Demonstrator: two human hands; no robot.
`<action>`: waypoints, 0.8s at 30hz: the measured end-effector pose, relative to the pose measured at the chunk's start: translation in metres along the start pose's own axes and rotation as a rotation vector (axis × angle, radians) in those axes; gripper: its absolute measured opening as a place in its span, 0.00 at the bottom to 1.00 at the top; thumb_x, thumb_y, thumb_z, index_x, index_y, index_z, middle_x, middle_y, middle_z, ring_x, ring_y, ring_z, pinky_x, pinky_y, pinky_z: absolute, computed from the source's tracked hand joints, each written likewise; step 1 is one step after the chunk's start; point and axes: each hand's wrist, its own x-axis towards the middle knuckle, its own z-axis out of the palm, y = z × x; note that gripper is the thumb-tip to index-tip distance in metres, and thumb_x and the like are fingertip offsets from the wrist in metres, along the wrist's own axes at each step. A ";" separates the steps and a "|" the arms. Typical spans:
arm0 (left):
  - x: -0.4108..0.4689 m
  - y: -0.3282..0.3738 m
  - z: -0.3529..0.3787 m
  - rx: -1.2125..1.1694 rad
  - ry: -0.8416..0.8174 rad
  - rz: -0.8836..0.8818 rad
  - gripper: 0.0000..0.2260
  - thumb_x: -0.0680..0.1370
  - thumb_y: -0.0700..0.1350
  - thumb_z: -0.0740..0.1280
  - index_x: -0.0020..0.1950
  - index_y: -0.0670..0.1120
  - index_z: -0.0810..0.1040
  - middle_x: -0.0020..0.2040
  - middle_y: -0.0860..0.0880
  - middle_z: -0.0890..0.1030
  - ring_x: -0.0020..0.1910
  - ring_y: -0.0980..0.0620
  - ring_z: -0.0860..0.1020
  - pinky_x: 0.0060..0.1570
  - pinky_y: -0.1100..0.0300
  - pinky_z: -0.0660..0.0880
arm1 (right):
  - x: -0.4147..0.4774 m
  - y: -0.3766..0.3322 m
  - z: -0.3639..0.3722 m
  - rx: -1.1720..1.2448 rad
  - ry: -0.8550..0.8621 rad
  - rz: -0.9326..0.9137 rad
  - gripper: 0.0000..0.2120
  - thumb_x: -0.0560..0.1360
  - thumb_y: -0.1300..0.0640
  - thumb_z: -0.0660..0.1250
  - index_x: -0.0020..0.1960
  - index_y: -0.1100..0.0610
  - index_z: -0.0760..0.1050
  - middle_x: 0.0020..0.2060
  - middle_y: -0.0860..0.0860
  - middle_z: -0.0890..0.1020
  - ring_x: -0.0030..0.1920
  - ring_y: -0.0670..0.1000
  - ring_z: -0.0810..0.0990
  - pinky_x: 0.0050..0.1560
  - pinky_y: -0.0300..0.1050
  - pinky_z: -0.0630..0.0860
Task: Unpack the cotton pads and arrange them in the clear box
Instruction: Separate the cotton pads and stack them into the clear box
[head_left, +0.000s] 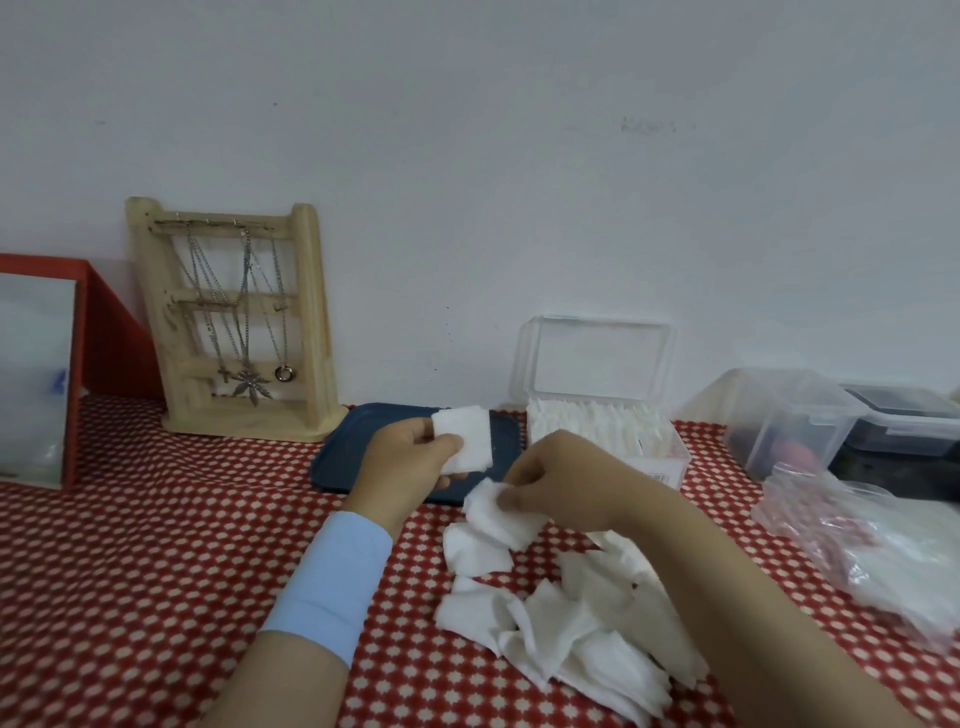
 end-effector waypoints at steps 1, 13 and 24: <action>0.000 0.000 0.000 0.027 0.025 0.012 0.06 0.80 0.40 0.68 0.48 0.50 0.82 0.47 0.50 0.85 0.42 0.53 0.83 0.36 0.64 0.78 | -0.001 0.001 -0.006 0.071 0.031 -0.007 0.12 0.76 0.51 0.71 0.46 0.61 0.84 0.38 0.58 0.82 0.34 0.46 0.74 0.40 0.42 0.73; -0.008 0.004 0.017 -0.401 -0.223 -0.176 0.08 0.82 0.41 0.66 0.59 0.42 0.83 0.52 0.42 0.87 0.52 0.44 0.86 0.52 0.50 0.83 | -0.004 0.003 -0.018 0.540 0.233 0.131 0.04 0.75 0.58 0.74 0.42 0.55 0.85 0.40 0.53 0.86 0.34 0.47 0.83 0.34 0.41 0.82; -0.007 -0.003 0.015 -0.380 -0.234 -0.157 0.08 0.80 0.38 0.70 0.58 0.41 0.82 0.53 0.45 0.87 0.52 0.47 0.86 0.47 0.57 0.83 | -0.004 0.005 -0.025 0.447 0.333 0.204 0.02 0.75 0.55 0.75 0.43 0.52 0.84 0.39 0.52 0.86 0.35 0.53 0.86 0.29 0.41 0.79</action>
